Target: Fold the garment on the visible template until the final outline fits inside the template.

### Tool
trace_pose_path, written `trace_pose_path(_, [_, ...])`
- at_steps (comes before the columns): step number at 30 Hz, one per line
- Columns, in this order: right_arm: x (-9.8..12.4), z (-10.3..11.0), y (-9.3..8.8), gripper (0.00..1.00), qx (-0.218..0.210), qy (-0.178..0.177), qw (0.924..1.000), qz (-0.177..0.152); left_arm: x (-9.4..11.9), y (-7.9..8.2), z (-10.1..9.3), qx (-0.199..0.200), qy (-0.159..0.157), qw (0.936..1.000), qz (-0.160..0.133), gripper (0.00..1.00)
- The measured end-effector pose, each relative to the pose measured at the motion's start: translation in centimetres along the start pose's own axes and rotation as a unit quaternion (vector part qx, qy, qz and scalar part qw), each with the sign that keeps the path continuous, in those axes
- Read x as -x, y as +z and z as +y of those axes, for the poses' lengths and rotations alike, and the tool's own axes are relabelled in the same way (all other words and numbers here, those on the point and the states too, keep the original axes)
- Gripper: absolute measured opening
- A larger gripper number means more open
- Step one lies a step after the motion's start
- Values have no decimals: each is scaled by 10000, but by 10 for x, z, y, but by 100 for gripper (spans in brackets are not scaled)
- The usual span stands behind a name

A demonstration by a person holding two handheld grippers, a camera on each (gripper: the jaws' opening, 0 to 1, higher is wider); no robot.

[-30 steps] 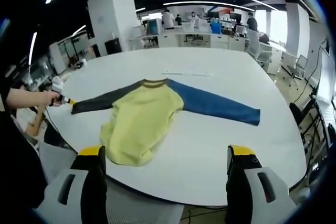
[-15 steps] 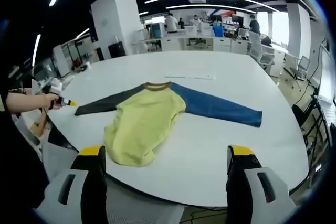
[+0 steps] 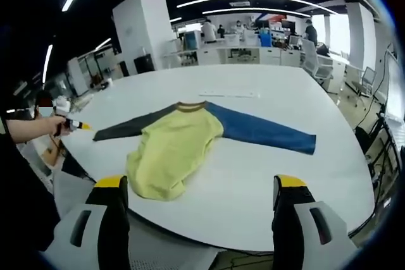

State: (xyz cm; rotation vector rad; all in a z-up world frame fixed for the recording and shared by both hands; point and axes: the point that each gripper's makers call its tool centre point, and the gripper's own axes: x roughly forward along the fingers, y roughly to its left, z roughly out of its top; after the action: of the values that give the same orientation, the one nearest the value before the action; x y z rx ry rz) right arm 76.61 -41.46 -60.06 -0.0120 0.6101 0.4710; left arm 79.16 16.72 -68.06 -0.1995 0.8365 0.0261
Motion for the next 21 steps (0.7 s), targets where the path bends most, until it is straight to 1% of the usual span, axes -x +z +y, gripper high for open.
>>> trace_pose_path(4, [-1,-1,1,95,18,68,10000,-17,10,-1,-13,-19,-164,9998,-86,29])
trace_pose_path(9, [-2,-3,2,95,50,167,9998,-36,28,-2,-28,-28,-266,9994,-235,33])
trace_pose_path(11, [-1,-5,2,95,60,195,9998,-44,33,-3,-36,-9,-351,9990,-264,36])
trace_pose_path(17, [0,-12,2,95,69,256,9996,-61,43,-8,-58,-97,-498,9983,-279,43])
trace_pose_path(20, [1,-14,1,95,75,298,9995,-52,48,-10,-77,-173,-666,9973,-268,48])
trace_pose_path(21, [1,-15,0,95,74,306,9995,-46,48,-10,-79,-193,-684,9971,-262,50])
